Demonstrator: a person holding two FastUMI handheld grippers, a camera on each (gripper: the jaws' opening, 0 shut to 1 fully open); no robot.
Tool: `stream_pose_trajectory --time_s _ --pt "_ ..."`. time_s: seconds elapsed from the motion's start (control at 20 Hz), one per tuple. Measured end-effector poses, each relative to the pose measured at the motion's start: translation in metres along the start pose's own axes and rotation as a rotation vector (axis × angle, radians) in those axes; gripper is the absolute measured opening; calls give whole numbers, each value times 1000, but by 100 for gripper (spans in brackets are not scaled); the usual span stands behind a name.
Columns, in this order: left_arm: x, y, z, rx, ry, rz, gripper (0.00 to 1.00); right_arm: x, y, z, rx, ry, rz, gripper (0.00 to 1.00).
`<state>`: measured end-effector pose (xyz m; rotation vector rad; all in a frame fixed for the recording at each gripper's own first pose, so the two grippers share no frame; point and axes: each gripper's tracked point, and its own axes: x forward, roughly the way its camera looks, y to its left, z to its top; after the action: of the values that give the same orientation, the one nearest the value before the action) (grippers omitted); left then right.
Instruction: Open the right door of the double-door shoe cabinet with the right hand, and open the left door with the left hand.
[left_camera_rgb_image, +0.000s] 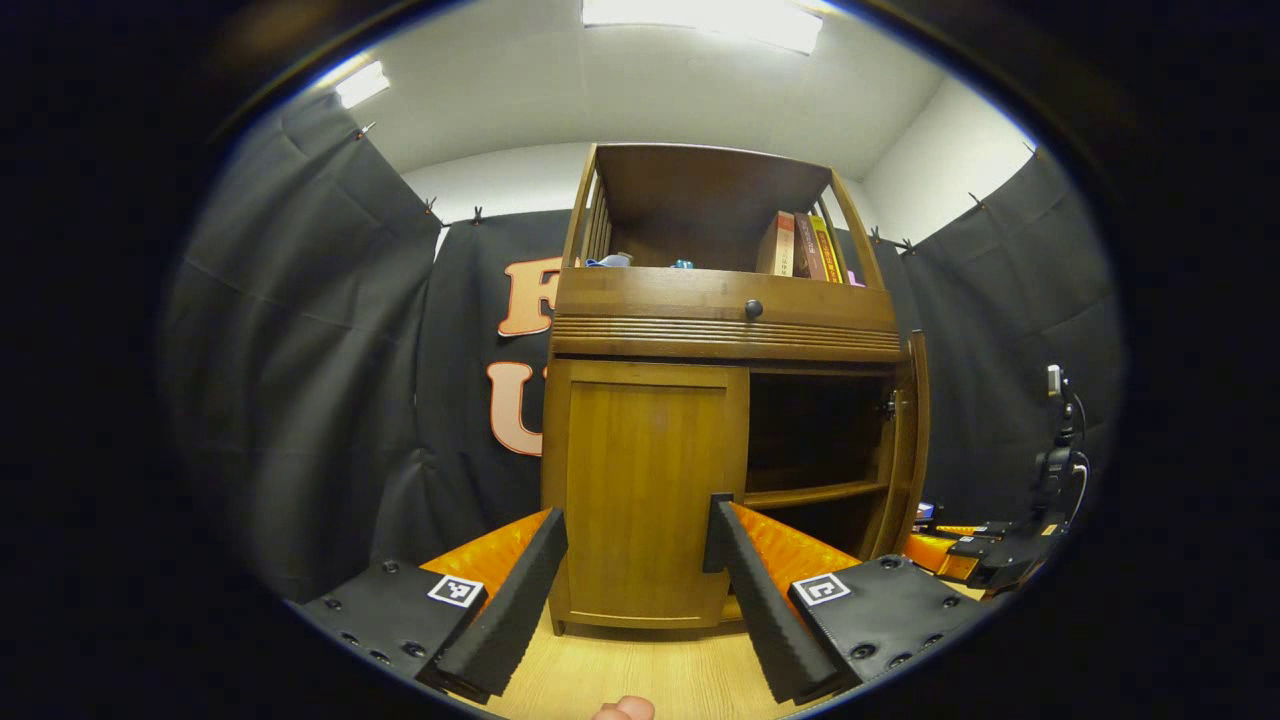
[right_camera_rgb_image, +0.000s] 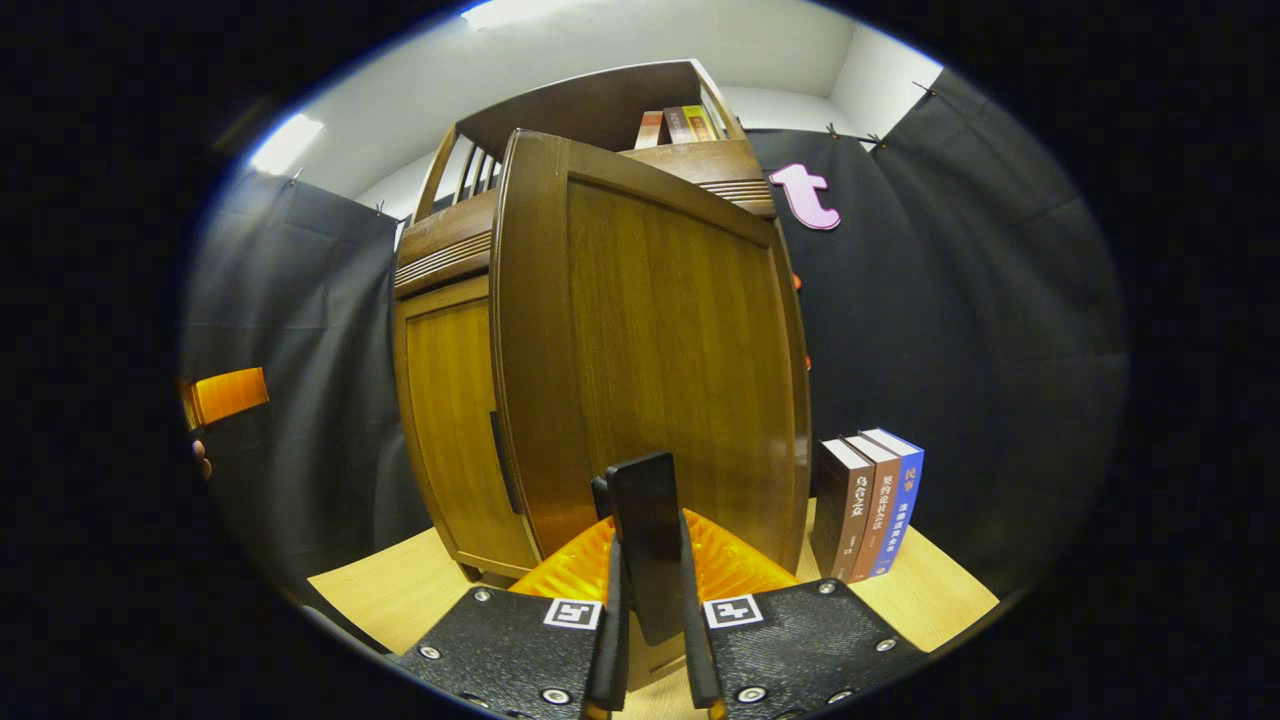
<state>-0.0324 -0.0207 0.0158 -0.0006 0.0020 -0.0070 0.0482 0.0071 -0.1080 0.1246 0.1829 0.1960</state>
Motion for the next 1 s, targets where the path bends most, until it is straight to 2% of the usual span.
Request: stream_pose_trajectory --time_s 0.1,0.15,0.2,0.25,0.3,0.35,0.4,0.45,0.6,0.65,0.75,1.0 --pt "2 -8 -2 -10 0 -16 96 -6 -9 0 11 -5 -25 22" --pt "2 -14 -3 -12 1 -25 96 -9 -13 0 11 -7 -37 30" --pt "3 -18 -4 -10 2 -34 96 -12 -17 1 4 -10 -50 30" --pt "4 -23 -4 -7 0 -41 98 -14 -24 -1 -3 -9 -63 19" --pt "5 -26 -4 -4 -2 -46 96 -16 -30 1 -8 -11 -75 19" --pt "7 -28 -5 -4 -3 -50 96 -20 -36 1 -6 -9 -85 7" --pt "7 -31 -5 -7 -3 -55 96 -21 -43 1 1 -7 -93 7" --pt "8 -33 -7 -12 0 -61 96 -25 -49 2 14 0 -98 16" --pt "9 -41 -10 -14 6 -73 96 -32 -67 3 29 10 -111 13" --pt "10 -42 -11 -12 6 -75 96 -33 -74 5 26 3 -117 2" --pt "13 -45 -13 -15 7 -79 96 -36 -83 5 21 -2 -126 12" --pt "15 -50 -15 -16 2 -76 96 -41 -100 6 -58 3 -102 10"
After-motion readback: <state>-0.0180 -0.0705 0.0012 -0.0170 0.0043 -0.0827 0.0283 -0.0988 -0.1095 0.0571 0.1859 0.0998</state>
